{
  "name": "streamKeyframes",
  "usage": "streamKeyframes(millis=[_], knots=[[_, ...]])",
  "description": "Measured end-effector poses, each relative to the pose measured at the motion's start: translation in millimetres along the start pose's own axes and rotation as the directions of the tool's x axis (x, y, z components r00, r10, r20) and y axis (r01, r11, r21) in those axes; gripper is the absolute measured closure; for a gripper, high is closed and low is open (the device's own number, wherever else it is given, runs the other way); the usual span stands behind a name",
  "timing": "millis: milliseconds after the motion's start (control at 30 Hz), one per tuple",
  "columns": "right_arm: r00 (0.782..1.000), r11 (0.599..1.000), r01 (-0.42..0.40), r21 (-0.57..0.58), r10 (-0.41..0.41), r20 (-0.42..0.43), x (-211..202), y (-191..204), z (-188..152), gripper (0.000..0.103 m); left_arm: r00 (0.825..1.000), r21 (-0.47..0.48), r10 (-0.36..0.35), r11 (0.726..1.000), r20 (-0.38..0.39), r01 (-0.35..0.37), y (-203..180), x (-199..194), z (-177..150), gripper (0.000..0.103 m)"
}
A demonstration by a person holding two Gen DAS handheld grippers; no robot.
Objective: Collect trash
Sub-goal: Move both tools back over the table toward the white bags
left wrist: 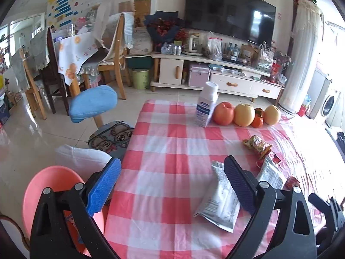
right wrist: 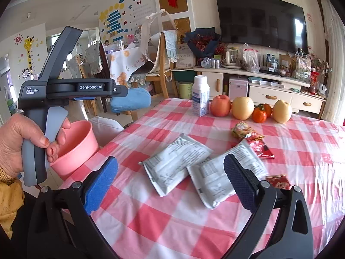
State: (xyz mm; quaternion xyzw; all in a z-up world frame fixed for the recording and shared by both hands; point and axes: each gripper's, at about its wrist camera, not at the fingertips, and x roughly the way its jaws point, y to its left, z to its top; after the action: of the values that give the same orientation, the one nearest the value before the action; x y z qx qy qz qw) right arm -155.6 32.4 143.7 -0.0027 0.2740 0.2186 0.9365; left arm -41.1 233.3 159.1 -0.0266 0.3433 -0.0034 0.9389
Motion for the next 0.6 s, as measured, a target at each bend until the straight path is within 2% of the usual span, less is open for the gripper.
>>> streamKeyframes(millis=[200, 367, 500, 600], knots=[[1.0, 0.999, 0.02, 0.032, -0.021, 0.02, -12, -26, 3, 0.004, 0.999, 0.032, -0.043, 0.999, -0.002, 0.043, -22, 4, 1, 0.008], [0.999, 0.995, 0.041, 0.09, -0.044, 0.03, -22, -57, 5, 0.004, 0.995, 0.111, -0.1, 0.989, -0.022, 0.101, -49, 9, -1, 0.008], [0.995, 0.988, 0.086, 0.126, -0.092, 0.035, -31, -88, 6, 0.004, 0.985, 0.184, -0.161, 0.968, -0.062, 0.17, -76, 14, -6, 0.008], [0.992, 0.978, 0.115, 0.176, -0.123, 0.032, -37, -118, 4, 0.004, 0.972, 0.263, -0.207, 0.937, -0.11, 0.229, -104, 18, -15, 0.008]])
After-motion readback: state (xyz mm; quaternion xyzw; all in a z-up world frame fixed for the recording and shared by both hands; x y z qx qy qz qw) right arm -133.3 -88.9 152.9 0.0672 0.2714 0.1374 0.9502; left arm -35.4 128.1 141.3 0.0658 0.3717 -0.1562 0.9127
